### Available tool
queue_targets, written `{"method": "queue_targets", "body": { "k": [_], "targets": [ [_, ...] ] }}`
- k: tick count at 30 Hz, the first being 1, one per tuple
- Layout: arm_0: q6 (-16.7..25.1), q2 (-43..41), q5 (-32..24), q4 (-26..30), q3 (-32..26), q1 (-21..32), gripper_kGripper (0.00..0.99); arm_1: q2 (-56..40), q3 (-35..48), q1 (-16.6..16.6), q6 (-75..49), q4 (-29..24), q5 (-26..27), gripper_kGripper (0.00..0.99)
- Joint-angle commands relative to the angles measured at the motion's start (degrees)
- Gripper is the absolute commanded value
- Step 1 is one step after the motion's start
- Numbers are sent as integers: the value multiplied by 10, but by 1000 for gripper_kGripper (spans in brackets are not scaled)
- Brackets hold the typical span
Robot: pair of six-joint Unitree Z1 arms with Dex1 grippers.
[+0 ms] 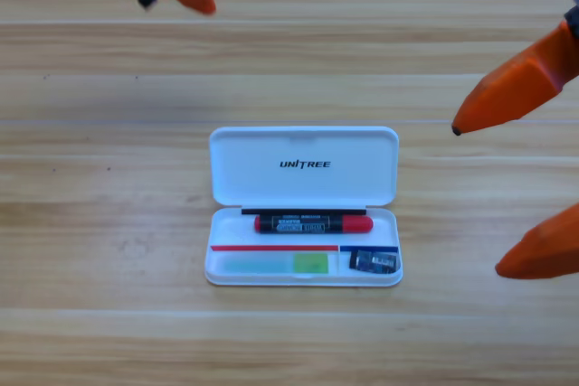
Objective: Clean up eraser and pencils
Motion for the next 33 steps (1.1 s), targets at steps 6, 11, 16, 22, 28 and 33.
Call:
{"method": "queue_targets", "body": {
  "k": [6, 11, 16, 22, 28, 33],
  "targets": [
    [21, 141, -129, -3, 8, 80, 0, 20, 27, 9, 2, -32, 10, 971],
    [30, 189, -161, -1, 14, 91, 0, 15, 38, 9, 2, -39, 11, 973],
    [39, 224, -183, 2, 17, 88, 0, 11, 43, 9, 2, -39, 14, 973],
    [51, 241, -206, 19, 18, 71, 0, 11, 42, 9, 3, -39, 15, 973],
    [50, 244, -221, 34, 17, 50, 0, 11, 42, 9, 4, -40, 15, 973],
    [55, 235, -229, 53, 16, 36, 0, 12, 42, 9, 4, -40, 15, 973]
  ]
}}
